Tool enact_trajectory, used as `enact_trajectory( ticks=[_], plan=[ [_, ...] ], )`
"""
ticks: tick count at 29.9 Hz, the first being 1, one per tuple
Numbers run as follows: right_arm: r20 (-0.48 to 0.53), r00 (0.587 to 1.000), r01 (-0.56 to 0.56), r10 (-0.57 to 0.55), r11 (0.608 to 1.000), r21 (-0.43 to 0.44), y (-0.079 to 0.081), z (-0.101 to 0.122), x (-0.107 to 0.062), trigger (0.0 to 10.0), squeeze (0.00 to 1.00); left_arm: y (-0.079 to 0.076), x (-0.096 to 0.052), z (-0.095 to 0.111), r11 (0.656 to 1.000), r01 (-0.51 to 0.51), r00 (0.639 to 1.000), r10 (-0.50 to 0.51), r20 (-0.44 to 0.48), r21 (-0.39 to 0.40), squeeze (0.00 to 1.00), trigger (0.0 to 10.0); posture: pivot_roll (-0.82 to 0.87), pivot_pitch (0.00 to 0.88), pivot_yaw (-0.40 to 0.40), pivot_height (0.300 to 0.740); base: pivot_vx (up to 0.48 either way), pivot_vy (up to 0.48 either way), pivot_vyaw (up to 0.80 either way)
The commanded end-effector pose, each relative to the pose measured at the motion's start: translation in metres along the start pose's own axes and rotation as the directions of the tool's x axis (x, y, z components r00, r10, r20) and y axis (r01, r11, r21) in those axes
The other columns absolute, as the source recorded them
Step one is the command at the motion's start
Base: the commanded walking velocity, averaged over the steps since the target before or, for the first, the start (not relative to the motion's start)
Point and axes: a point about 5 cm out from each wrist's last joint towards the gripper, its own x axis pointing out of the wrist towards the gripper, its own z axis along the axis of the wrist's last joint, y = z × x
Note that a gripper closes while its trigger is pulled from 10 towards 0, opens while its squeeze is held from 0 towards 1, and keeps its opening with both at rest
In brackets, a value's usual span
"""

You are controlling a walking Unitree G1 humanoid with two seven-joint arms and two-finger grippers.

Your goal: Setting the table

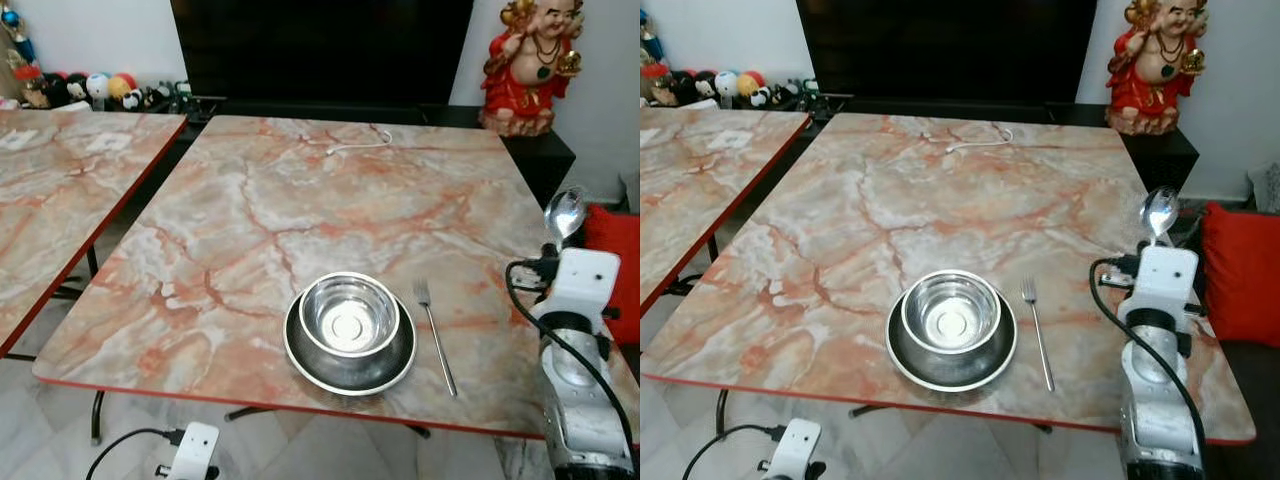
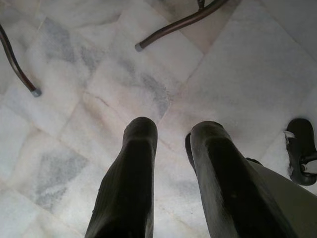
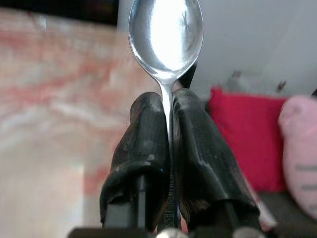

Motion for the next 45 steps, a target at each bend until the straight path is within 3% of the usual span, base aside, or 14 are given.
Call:
enact_trajectory(
  ticks=[1,15,21,33,45],
  plan=[
    [-0.03,1.0,-0.002,0.002,1.0,0.007,0.002,0.0,0.004,10.0,0.0,0.004,-0.001,-0.004,1.0,-0.013,1.0,0.012,-0.024,-0.01,0.0,10.0,0.02,0.0,-0.02,0.74,0.0,0.48,0.0],
    [-0.126,0.99,-0.065,0.06,0.997,-0.034,0.008,0.0,0.019,10.0,0.0,0.008,-0.001,-0.004,1.0,-0.016,0.999,0.016,-0.03,0.016,0.0,10.0,0.02,0.0,-0.01,0.74,0.0,0.071,0.0],
    [-0.22,0.969,-0.126,0.107,0.989,-0.075,0.01,-0.01,0.027,10.0,0.0,0.007,-0.001,-0.004,1.0,-0.013,0.999,0.014,-0.031,0.02,0.0,10.0,0.01,0.0,-0.006,0.74,0.0,0.0,0.0],
    [-0.288,0.933,-0.218,0.218,0.975,0.032,0.026,-0.027,0.028,10.0,0.0,0.007,-0.001,-0.004,1.0,-0.012,0.999,0.013,-0.031,0.018,0.0,10.0,0.02,0.0,-0.006,0.74,0.0,0.0,0.0],
    [-0.352,0.91,-0.233,0.22,0.973,0.006,0.034,-0.037,0.03,10.0,0.0,0.008,-0.001,-0.005,1.0,-0.016,0.999,0.016,-0.037,0.016,0.0,10.0,0.03,0.0,-0.008,0.74,0.0,0.0,0.0]
  ],
)
